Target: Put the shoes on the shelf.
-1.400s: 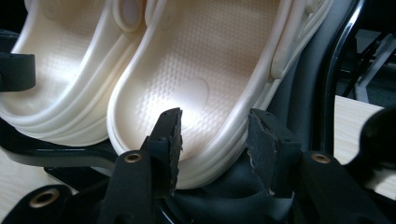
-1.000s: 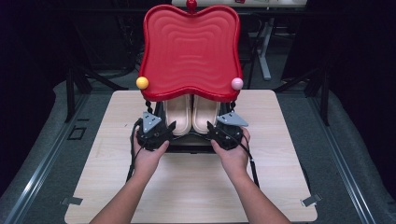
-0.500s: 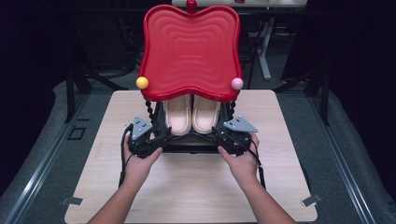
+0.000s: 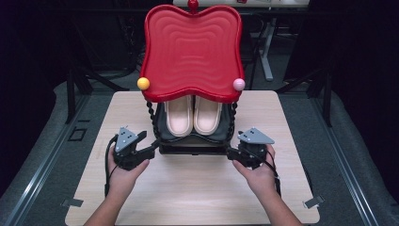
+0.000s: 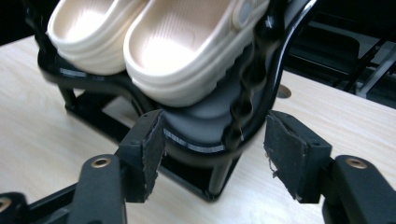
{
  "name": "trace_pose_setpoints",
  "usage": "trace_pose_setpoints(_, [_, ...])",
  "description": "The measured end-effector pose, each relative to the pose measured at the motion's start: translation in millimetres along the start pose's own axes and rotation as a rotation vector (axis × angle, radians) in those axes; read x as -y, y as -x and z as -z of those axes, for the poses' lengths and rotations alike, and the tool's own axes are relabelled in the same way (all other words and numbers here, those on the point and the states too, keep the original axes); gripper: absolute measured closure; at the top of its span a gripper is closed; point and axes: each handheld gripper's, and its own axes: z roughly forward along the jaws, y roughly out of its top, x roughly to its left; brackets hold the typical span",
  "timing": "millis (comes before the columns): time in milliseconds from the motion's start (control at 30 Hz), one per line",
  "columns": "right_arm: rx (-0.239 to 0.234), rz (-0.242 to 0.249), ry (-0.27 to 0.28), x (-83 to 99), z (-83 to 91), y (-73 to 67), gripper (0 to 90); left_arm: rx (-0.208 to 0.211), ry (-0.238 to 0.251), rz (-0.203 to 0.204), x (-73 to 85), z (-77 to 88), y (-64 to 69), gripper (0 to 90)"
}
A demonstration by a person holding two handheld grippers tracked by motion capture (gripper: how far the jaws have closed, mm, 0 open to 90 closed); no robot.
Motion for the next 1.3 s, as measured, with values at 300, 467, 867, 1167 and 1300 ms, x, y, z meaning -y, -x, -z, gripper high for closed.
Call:
trace_pose_setpoints(300, [0.003, 0.017, -0.040, 33.8, 21.2, 8.0, 35.3, 0.006, -0.062, 0.015, 37.9, 20.7, -11.6, 38.4])
trace_pose_setpoints(467, [0.012, 0.012, -0.049, 55.2, 29.6, 9.8, 35.3, -0.001, -0.084, 0.019, 52.6, 30.0, -13.0, 38.3])
trace_pose_setpoints(867, [0.046, -0.046, -0.042, 91.2, 34.1, 15.5, 35.5, -0.039, -0.131, 0.074, 92.5, 41.1, -26.8, 38.3])
trace_pose_setpoints(1167, [0.030, -0.044, -0.077, 110.9, 20.8, 13.4, 36.0, -0.027, -0.180, 0.083, 107.8, 29.1, -28.7, 38.3])
trace_pose_setpoints(1300, [0.014, -0.032, -0.082, 114.5, 16.0, 12.2, 36.2, -0.024, -0.183, 0.073, 110.1, 25.9, -27.2, 38.4])
